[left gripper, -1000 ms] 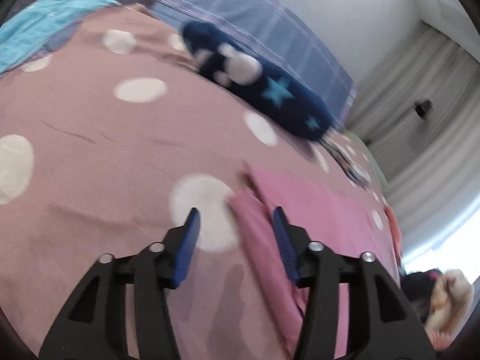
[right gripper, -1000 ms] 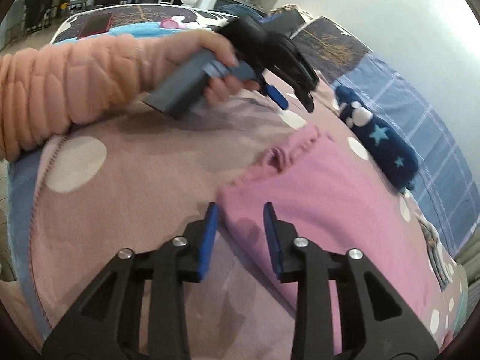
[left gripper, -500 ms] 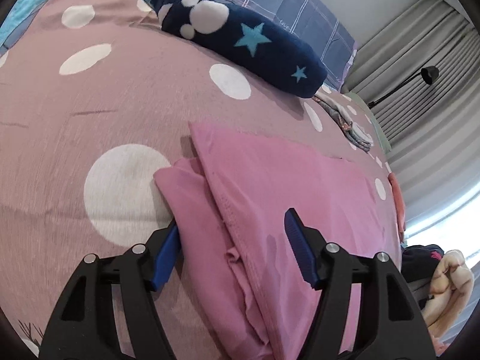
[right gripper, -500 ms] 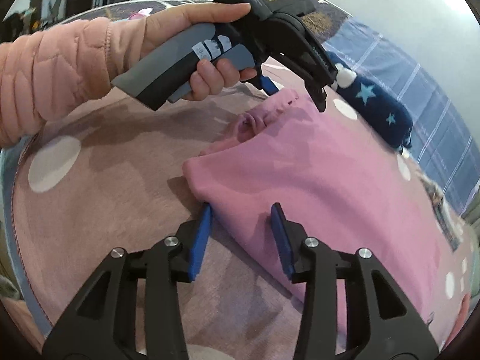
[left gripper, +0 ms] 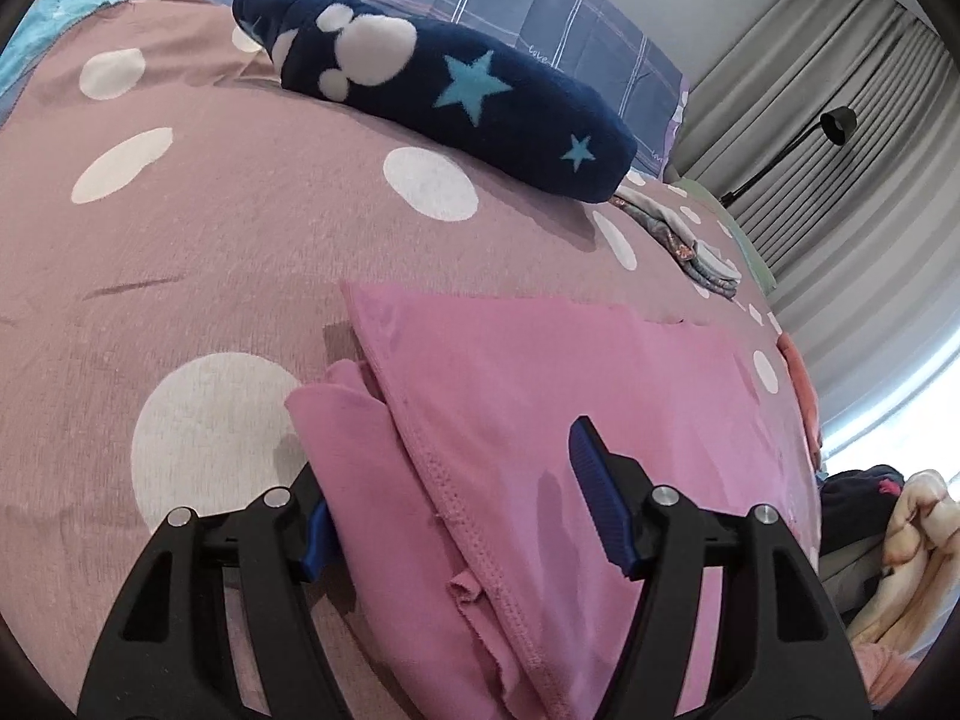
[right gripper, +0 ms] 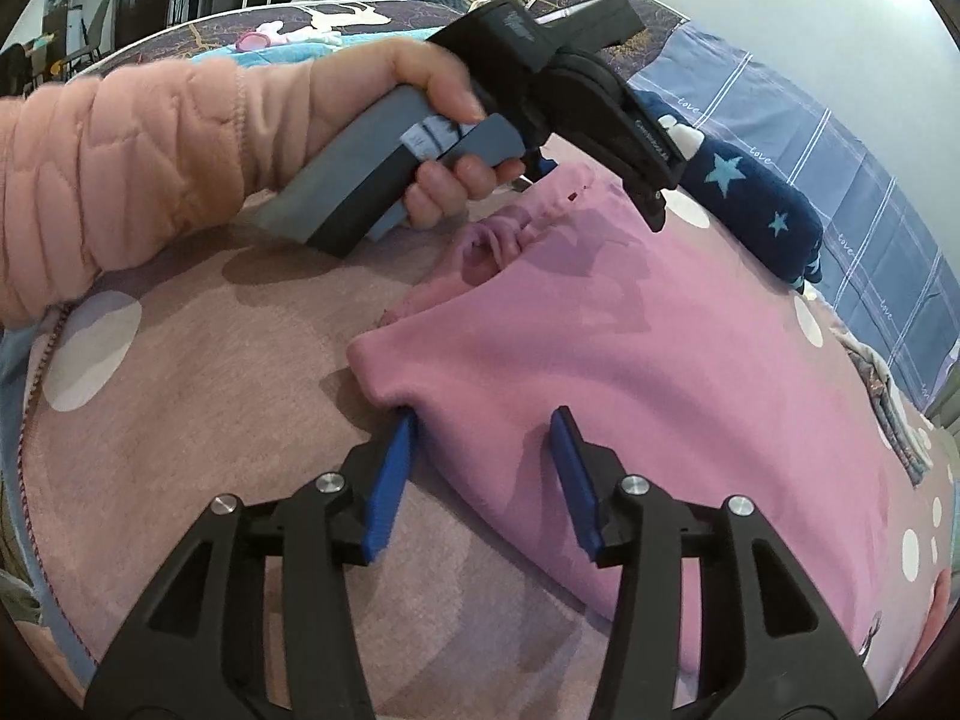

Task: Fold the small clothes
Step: 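Grasp the shirt's edge with the right gripper while the left gripper grasps it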

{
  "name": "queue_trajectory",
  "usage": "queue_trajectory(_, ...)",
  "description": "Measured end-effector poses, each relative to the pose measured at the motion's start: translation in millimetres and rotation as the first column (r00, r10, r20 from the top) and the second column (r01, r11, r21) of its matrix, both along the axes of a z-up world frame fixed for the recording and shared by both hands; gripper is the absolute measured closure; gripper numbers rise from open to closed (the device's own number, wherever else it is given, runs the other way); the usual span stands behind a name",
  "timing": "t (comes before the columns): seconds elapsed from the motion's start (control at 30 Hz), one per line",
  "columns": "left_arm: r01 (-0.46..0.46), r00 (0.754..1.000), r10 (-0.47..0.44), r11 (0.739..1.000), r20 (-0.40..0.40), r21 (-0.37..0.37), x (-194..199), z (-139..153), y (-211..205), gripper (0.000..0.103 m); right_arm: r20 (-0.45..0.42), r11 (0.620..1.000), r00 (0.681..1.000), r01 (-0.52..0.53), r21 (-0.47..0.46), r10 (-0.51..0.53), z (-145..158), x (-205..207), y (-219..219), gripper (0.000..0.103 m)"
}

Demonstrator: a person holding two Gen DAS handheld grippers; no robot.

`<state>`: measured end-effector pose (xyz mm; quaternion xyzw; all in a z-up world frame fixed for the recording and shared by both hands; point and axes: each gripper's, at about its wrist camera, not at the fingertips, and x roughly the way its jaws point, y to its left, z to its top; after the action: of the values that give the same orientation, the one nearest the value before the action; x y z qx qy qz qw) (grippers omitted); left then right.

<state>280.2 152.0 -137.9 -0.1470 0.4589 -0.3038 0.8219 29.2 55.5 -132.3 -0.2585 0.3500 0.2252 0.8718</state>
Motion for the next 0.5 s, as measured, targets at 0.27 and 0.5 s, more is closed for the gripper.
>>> queue_trajectory(0.27, 0.015, 0.999, -0.01, 0.993, 0.043, -0.12, -9, -9, 14, 0.036, 0.06, 0.997, 0.997, -0.039, -0.064, 0.043, -3, -11, 0, 0.055)
queue_trajectory(0.5, 0.013, 0.999, -0.004, 0.985, 0.049, -0.174, -8, -13, 18, 0.035, 0.087, 0.99, 0.993, -0.067, -0.123, 0.078, -3, -12, 17, 0.056)
